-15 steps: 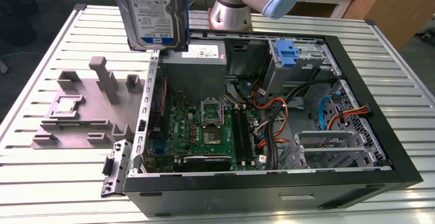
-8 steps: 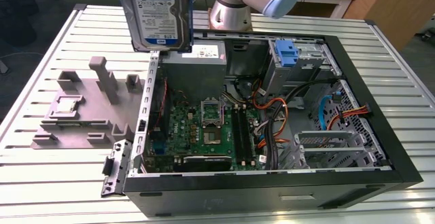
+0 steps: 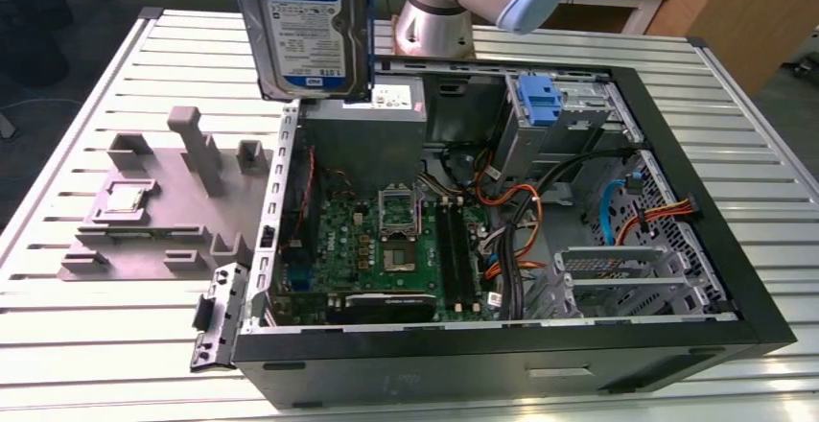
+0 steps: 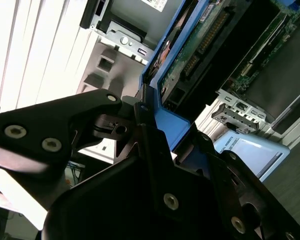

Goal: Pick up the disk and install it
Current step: 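Reach for the disk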

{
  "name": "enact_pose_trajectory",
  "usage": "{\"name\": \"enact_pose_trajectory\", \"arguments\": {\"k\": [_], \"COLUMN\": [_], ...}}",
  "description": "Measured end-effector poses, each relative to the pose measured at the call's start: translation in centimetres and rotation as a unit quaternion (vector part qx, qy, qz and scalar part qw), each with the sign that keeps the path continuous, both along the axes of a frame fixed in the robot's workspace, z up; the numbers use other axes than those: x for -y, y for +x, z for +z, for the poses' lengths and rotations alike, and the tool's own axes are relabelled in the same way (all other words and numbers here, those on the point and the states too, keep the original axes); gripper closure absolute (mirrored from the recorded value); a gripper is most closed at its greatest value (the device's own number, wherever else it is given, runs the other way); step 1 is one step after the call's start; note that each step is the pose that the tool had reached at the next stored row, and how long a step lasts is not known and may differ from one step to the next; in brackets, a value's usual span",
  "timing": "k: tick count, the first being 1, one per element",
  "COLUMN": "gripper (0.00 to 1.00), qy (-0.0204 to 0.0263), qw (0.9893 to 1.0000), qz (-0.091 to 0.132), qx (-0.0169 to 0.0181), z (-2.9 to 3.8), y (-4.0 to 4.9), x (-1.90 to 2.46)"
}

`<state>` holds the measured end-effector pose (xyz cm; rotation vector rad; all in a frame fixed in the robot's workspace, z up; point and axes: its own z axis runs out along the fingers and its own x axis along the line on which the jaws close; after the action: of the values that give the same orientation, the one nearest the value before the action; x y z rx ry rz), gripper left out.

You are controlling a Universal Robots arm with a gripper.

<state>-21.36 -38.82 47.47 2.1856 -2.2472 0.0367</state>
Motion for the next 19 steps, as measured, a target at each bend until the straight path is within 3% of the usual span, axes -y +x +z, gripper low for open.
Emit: {"name": "enact_pose_trajectory", "arguments": {"k": [4,8,19], "gripper": [0.63,0.63,0.63], "qy": [0.0060,0.0099,0.0101], "qw": [1.0000,0.9999,0.9999], "qz": [0.000,-0.002,-0.006], "qx": [0.0000,0.0000,-0.0006], "z": [-0.02,-0.04,-0.04], "y": [0.15,0.48,2.12], "x": [0.60,0.72,0.99]}}
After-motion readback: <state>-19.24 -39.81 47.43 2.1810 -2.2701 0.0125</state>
